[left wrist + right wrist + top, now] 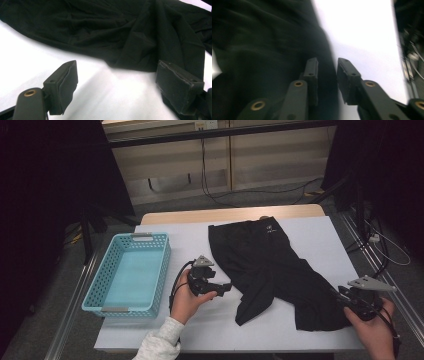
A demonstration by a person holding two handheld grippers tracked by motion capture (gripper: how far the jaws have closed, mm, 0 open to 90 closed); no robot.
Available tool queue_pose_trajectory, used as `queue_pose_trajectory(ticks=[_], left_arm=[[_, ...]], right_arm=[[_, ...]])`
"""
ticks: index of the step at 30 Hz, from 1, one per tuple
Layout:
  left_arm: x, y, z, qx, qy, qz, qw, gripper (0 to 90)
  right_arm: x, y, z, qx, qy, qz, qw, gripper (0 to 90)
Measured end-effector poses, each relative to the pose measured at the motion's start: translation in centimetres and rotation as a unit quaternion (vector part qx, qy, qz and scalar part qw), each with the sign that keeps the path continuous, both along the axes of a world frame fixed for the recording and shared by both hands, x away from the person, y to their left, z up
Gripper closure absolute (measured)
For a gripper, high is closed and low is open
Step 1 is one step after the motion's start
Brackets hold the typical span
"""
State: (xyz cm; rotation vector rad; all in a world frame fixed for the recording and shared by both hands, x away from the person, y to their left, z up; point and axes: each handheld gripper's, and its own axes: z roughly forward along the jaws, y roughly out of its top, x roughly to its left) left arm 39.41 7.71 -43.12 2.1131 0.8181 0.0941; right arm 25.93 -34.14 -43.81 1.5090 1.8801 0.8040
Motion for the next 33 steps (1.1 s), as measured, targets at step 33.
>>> queue_pose_trajectory(ticks=[33], left_arm=[[-0.3, -0.6, 0.1, 0.000, 0.001, -0.011, 0.9999, 18.5]], right_arm=[[1.7, 11.0, -1.6, 0.021, 0.071, 0.211, 0.9746, 81.4]])
